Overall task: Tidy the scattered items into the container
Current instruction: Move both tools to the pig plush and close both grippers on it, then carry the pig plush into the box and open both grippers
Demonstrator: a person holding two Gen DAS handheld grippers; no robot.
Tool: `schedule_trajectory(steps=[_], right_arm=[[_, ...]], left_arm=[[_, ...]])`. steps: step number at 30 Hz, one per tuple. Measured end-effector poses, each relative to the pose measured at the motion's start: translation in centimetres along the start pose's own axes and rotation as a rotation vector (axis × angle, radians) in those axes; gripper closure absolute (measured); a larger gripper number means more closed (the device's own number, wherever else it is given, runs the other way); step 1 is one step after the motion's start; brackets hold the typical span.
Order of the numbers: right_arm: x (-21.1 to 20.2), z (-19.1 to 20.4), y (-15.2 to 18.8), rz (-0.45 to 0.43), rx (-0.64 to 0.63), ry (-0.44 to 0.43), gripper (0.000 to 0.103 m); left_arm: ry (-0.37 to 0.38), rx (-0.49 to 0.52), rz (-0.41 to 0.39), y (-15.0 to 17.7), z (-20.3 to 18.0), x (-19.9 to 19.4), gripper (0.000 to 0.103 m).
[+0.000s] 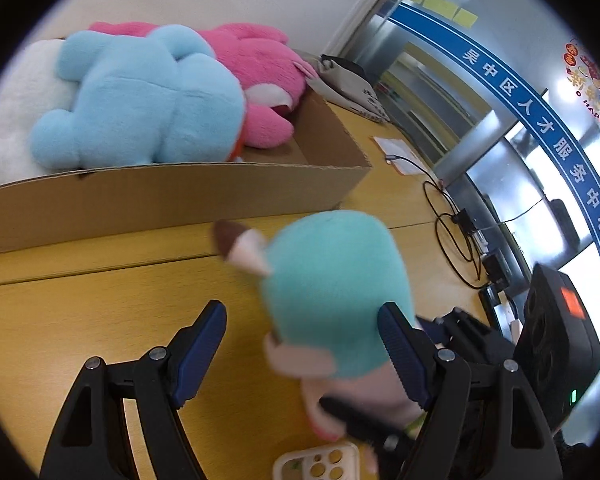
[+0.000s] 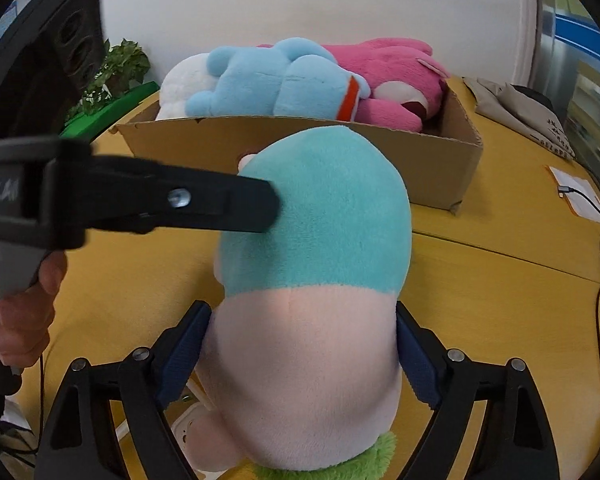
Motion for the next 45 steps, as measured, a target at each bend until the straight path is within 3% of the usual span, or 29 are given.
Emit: schedule_trajectory(steps=[5,13,20,24,34,45], right_arm=[[0.0,-0.9,0.3,-0.015,0.023,-0.029,0.011],[0.2,-1.7,0.4,-0.016,0.025,-0.079,0.01],[-0.5,-2.0,0.6,-0.056,0.037,-0.108,0.017],[-1.6,-1.9,0.6,-0.099,0.036,-0.139,0.021],[-5.3,0.7,-2.9,-0.217,-0.066,-0.18,0.022],[-9.4,2.8,-10.7,-0.353,-0.244,-0.141,0.022]], left_arm=[[0.084,-0.006,0.06,-0.2,-1.3,2.2,0.023],[0.107,-0.019,0.12,0.4,-2.6,3.3,0.024],[0.1,0.025,0.114,0.3,-3.3,2.3,0.043],[0.105,0.042,0.105,0.3,-3.8,1.0,0.047],[0.092,0.085,-0.041,-2.0,-4.3,-5.3,0.048],[0.069,0.148,-0.24,-7.8,-4.8,-12.8,0.048]])
Point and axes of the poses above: each gripper's, at about its wrist camera, not at the fingertips, and x roughly the way its jaws point, z to its left, y to its underside, the point moved 5 cm from there along x, roughly the way its jaws point, and after that the axes turned 15 degrees about -y, right-handed, at the moved point
